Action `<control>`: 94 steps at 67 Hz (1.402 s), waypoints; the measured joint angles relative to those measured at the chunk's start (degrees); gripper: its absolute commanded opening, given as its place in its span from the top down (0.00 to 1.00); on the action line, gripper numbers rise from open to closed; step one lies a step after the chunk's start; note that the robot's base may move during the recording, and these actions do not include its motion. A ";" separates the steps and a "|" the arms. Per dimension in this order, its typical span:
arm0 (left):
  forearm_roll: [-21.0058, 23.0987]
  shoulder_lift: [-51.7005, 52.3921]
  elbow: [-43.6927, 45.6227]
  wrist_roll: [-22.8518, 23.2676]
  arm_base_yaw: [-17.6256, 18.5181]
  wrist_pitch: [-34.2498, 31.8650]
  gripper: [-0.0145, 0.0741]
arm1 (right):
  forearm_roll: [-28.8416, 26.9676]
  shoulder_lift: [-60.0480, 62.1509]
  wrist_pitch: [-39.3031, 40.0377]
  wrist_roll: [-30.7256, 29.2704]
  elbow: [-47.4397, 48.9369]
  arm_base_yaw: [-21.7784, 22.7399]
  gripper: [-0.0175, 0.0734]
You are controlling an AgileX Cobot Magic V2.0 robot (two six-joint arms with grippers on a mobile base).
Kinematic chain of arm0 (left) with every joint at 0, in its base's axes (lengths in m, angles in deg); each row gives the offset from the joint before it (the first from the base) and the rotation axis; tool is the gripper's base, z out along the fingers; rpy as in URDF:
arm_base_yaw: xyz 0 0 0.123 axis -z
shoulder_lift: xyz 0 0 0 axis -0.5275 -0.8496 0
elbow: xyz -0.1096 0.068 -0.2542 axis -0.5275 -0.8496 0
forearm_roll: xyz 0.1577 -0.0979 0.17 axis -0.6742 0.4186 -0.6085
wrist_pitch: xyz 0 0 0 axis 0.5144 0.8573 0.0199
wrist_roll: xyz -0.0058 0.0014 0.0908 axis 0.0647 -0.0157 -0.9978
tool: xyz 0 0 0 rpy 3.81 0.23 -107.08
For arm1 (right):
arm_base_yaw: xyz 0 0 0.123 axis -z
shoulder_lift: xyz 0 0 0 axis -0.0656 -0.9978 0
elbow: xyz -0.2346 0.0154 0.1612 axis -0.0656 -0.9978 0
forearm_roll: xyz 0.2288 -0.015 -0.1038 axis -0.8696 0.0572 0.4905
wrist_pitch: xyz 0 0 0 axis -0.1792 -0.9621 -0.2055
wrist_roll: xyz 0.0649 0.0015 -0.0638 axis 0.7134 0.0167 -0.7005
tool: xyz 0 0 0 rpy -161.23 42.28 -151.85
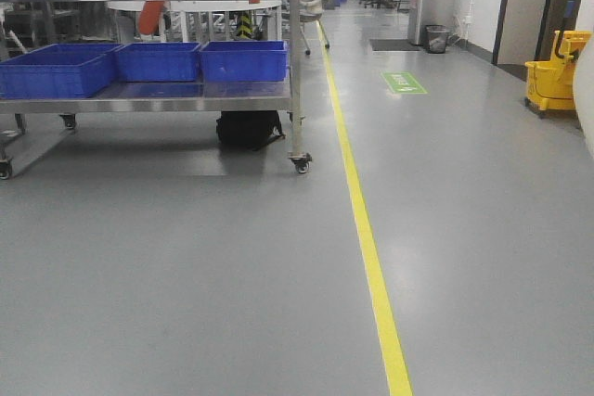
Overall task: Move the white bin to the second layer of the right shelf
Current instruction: 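Drive along the yellow floor line past the crate cart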
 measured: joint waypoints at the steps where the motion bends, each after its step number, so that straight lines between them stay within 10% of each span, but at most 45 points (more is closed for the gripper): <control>1: 0.00 0.00 0.00 0.00 0.00 0.00 0.74 | 0.00 0.00 0.00 0.00 0.00 0.00 0.75; 94: 0.00 0.00 0.00 0.00 0.00 0.00 0.74 | 0.00 0.00 0.00 0.00 0.00 0.00 0.75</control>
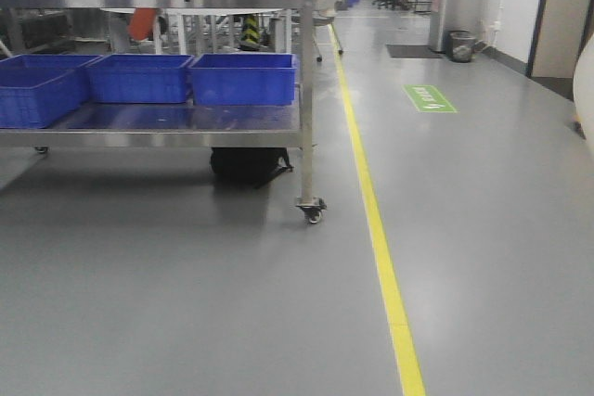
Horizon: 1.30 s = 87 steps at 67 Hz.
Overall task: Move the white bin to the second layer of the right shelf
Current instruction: 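Drive along the yellow floor line past the crate cart, then turn the base toward the shelves of blue crates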
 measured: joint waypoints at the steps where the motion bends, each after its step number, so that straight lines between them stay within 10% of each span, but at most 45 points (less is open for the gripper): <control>1: 0.00 0.00 0.00 0.00 0.00 0.00 0.74 | 0.00 0.00 0.00 0.00 0.00 0.00 0.75; 87: 0.00 0.00 0.00 0.00 0.00 0.00 0.74 | 0.00 0.00 0.00 0.00 0.00 0.00 0.75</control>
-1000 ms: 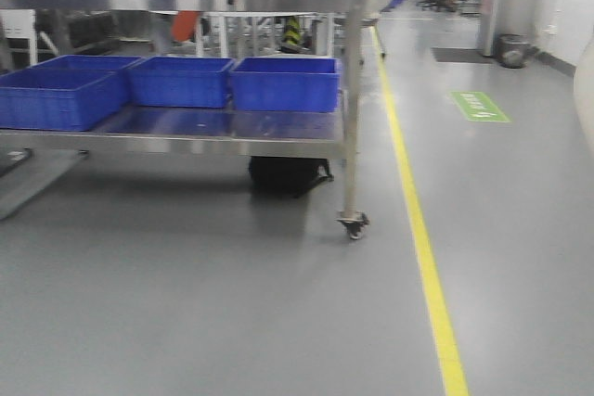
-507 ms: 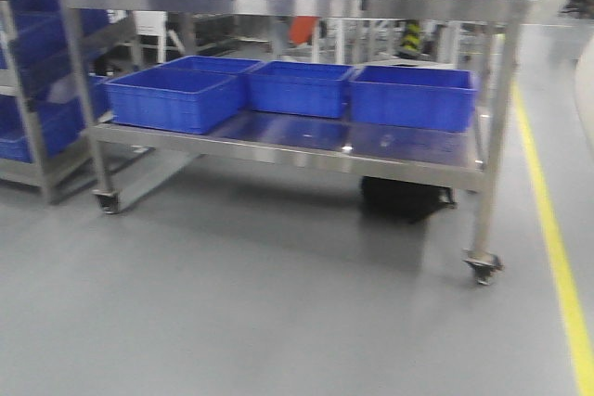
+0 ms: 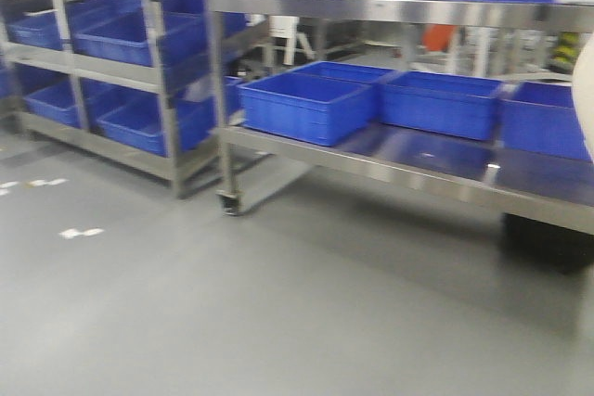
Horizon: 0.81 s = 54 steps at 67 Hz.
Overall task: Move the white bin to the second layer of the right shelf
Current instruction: 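Turn the base toward the shelves of blue crates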
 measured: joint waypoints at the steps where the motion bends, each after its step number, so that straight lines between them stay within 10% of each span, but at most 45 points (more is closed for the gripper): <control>1: 0.00 0.00 0.00 0.00 0.00 0.00 0.74 | 0.00 0.00 0.00 0.00 0.00 0.00 0.75; 54: 0.00 0.00 0.00 0.00 0.00 0.00 0.74 | 0.00 0.00 0.00 0.00 0.00 0.00 0.75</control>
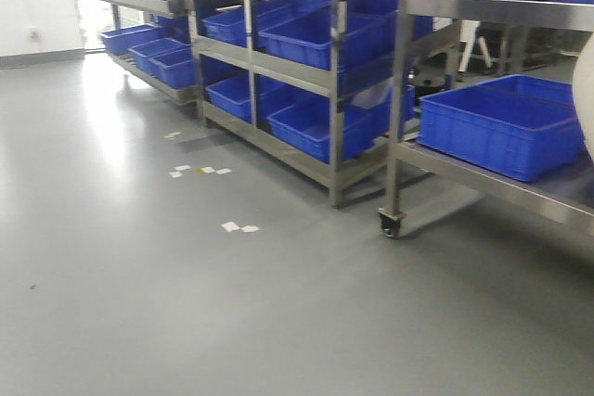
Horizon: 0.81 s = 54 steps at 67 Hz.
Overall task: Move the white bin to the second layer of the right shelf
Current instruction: 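Turn the base toward the shelves of blue crates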
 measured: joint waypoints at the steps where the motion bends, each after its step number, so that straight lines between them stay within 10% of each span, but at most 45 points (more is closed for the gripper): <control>1: 0.00 0.00 0.00 0.00 0.00 0.00 0.74 | 0.00 0.00 0.00 0.00 0.00 0.00 0.75; 54: 0.00 0.00 0.00 0.00 0.00 0.00 0.74 | 0.00 0.00 0.00 0.00 0.00 0.00 0.75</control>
